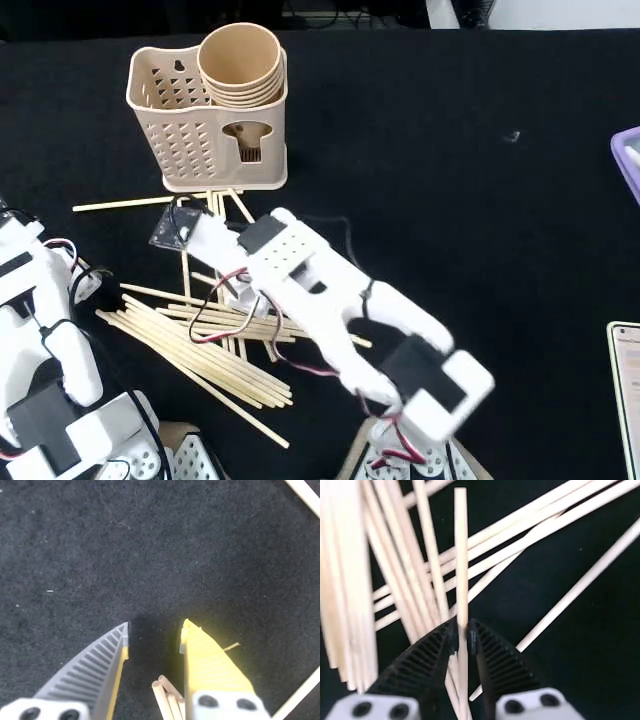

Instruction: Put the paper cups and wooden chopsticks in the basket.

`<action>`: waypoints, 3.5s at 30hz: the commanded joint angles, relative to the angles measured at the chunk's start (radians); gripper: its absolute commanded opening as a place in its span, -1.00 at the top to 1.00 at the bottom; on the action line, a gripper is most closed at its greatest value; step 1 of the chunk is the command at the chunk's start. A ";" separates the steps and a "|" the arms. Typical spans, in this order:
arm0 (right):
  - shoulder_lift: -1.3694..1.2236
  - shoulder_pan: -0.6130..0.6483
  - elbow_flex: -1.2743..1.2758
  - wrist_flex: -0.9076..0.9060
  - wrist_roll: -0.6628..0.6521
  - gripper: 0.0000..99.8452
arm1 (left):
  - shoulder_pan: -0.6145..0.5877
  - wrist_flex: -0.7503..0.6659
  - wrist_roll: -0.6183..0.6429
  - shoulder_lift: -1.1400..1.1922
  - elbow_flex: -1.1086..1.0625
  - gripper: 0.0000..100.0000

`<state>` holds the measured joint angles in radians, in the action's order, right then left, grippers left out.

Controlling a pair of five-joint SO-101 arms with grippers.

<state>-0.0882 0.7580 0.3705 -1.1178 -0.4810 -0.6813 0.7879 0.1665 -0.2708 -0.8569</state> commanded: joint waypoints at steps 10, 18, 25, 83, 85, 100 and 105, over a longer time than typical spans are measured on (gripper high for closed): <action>0.047 0.106 0.159 0.183 0.021 0.55 | -0.010 -0.015 0.008 -0.015 0.005 0.65; -0.035 0.048 0.087 0.203 0.020 0.87 | -0.010 -0.015 0.008 -0.015 0.005 0.65; 0.045 0.025 0.062 0.112 0.020 0.98 | -0.010 -0.017 0.008 -0.015 0.007 0.65; -0.015 0.003 -0.044 -0.006 -0.064 0.98 | -0.010 -0.017 0.006 -0.015 0.008 0.65; 0.042 0.005 -0.041 -0.026 -0.064 0.98 | -0.010 -0.017 0.006 -0.015 0.008 0.65; 0.249 -0.051 0.292 0.083 -0.069 0.98 | -0.010 -0.014 0.006 -0.015 0.007 0.65; 0.220 -0.046 0.255 0.091 -0.064 0.98 | -0.010 -0.015 0.006 -0.015 0.007 0.65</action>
<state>0.1020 0.7304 0.6621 -1.0441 -0.5393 -0.6813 0.7879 0.1665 -0.2708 -0.8569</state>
